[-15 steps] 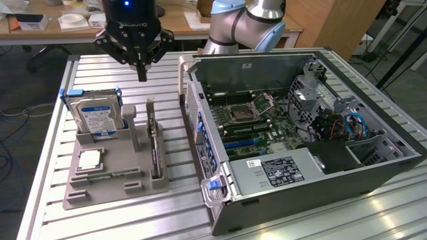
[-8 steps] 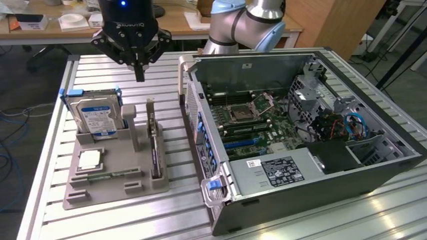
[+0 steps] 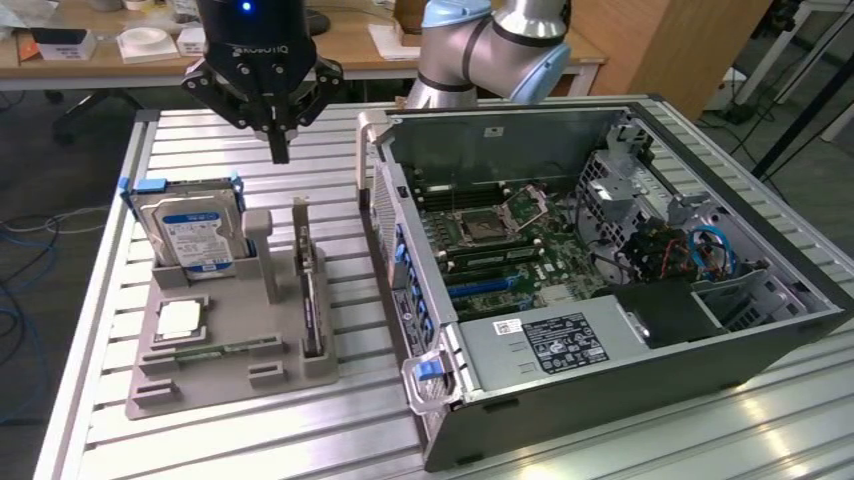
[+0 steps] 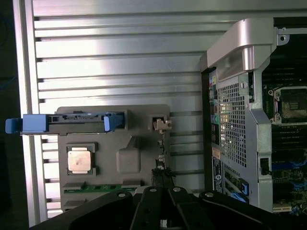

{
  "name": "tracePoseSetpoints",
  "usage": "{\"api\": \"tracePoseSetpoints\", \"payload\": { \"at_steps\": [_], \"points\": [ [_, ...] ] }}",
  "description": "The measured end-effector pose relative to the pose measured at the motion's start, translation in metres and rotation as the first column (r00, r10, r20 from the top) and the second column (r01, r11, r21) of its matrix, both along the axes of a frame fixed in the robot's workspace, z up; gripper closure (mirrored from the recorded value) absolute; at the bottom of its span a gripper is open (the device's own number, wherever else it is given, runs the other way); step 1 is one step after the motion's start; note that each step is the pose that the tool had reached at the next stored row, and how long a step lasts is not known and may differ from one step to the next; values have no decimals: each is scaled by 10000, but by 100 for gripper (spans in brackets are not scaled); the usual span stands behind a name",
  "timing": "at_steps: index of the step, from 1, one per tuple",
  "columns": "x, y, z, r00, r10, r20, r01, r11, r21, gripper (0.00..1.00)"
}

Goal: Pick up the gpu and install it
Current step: 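Pick up the gpu and move the gpu toward the slot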

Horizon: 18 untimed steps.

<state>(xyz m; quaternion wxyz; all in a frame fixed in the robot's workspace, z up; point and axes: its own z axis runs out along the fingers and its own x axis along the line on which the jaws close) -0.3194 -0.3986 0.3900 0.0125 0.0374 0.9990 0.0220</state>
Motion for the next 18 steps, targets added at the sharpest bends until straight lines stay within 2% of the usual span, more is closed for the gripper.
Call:
{"api": "tracePoseSetpoints", "payload": {
  "at_steps": [2, 3, 5, 9, 10, 12, 13, 14, 18],
  "points": [
    [0, 0, 0, 10000, 0, 0, 0, 10000, 0, 89],
    [0, 0, 0, 10000, 0, 0, 0, 10000, 0, 83],
    [0, 0, 0, 10000, 0, 0, 0, 10000, 0, 83],
    [0, 0, 0, 10000, 0, 0, 0, 10000, 0, 59],
    [0, 0, 0, 10000, 0, 0, 0, 10000, 0, 59],
    [0, 0, 0, 10000, 0, 0, 0, 10000, 0, 47],
    [0, 0, 0, 10000, 0, 0, 0, 10000, 0, 47],
    [0, 0, 0, 10000, -1, 0, 1, 10000, 0, 41],
    [-1, -2, -1, 10000, -2, 1, 2, 10000, 1, 41]
  ]
}}
